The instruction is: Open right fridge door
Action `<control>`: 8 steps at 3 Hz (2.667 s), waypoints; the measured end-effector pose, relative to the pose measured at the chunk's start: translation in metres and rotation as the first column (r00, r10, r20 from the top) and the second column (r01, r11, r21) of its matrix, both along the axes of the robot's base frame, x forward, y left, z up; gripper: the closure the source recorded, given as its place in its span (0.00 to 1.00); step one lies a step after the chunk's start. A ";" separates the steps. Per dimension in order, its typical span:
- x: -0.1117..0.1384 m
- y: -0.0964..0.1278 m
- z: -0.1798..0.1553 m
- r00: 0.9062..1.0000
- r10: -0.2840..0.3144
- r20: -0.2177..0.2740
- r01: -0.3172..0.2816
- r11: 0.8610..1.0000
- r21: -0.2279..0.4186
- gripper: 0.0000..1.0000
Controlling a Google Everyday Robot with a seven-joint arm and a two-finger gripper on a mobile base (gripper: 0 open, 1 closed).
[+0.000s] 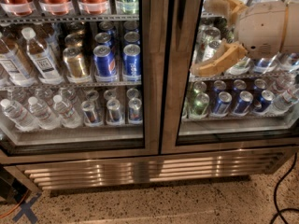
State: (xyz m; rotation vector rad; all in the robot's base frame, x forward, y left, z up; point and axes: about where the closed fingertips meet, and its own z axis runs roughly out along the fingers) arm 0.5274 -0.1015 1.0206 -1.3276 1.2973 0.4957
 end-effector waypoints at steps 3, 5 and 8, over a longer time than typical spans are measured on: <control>-0.009 0.010 0.002 1.000 0.011 -0.020 -0.011 1.000 0.017 0.00; -0.018 0.020 0.000 0.998 0.007 -0.061 -0.004 0.999 0.051 0.08; -0.035 0.033 -0.008 0.992 -0.023 -0.125 0.035 0.995 0.096 0.15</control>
Offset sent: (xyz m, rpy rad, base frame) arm -0.0010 0.0129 0.0018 0.0120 0.0221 0.0212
